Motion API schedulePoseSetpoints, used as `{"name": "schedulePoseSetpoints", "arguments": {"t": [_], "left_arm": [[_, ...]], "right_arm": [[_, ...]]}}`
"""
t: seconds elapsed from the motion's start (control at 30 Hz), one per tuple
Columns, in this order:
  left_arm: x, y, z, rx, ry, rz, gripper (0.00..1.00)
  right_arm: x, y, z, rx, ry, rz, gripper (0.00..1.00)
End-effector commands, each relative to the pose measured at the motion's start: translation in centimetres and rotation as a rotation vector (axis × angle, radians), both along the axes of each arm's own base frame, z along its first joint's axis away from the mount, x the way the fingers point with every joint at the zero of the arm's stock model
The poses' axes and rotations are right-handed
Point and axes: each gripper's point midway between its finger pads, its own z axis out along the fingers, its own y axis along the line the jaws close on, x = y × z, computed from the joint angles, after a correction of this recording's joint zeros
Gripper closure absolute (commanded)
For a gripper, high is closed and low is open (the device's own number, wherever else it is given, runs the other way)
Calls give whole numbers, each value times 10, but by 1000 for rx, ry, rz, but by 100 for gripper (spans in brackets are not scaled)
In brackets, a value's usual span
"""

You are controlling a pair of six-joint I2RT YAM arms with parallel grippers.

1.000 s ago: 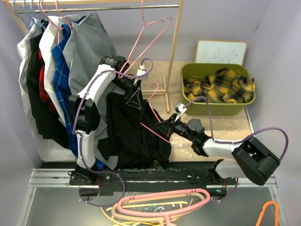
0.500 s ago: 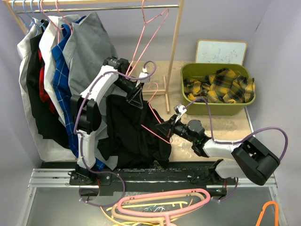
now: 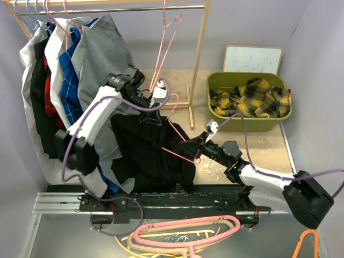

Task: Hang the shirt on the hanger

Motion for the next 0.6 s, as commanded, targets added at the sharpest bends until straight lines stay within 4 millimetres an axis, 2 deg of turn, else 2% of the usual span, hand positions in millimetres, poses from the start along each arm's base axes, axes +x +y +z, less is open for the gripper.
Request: {"name": "schedulePoseSetpoints", "arguments": {"t": [0.0,0.07,0.1,0.13,0.3,0.43,0.57], "left_arm": [[-26,9,74,-86,-182,98,100],[-39,17,96,-104,-244,119,100],[-46,22,104,-103,-269,128,100],[-51,27,109,-96,-294,140,100],[-65,51,119,-48,-379,230,100],[-73,61,134,-101,-380,266,100],[-78,66,143,-126,-397,282,100]], "right_arm": [[22,-20,42,62,-93,-156,75],[20,-25,50,71,-104,-169,41],[19,-27,54,75,-107,-174,12],[17,-31,60,90,-106,-185,1],[9,-57,82,122,-152,-263,0],[1,-63,68,166,-92,-271,0],[-6,-51,62,251,-20,-204,3]]}}
